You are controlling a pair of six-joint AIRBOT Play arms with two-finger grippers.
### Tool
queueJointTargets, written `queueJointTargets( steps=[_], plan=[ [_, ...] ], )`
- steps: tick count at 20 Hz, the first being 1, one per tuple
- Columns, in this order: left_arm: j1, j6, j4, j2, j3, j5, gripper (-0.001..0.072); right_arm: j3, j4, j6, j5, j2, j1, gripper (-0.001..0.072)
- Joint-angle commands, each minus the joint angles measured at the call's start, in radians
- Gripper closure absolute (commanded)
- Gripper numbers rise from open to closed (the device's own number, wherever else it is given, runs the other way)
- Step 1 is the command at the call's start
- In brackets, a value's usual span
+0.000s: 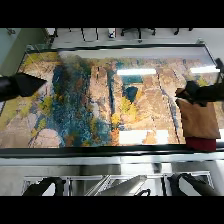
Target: Fold the shirts.
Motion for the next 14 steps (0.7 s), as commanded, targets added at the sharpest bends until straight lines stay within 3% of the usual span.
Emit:
queueJointTargets(
  steps=[1, 6, 14],
  plan=[
    [-0.182, -0.048, 0.059, 0.063, -0.208, -0.094, 0.0692, -0.1, -0.058, -0.043, 0.2, 0.081, 0.305, 0.0691],
    [-0.391, -0.099, 0.074, 0.121, -0.499, -0.258, 0.0692, -0.136, -0.071, -0.043, 0.236, 0.064, 0.513, 0.069],
    [-0.475, -0.101, 0.075, 0.12, -0.603, -0.367, 0.0692, -0.136, -0.037, -0.032, 0.184, 0.044, 0.552, 0.069]
  ],
)
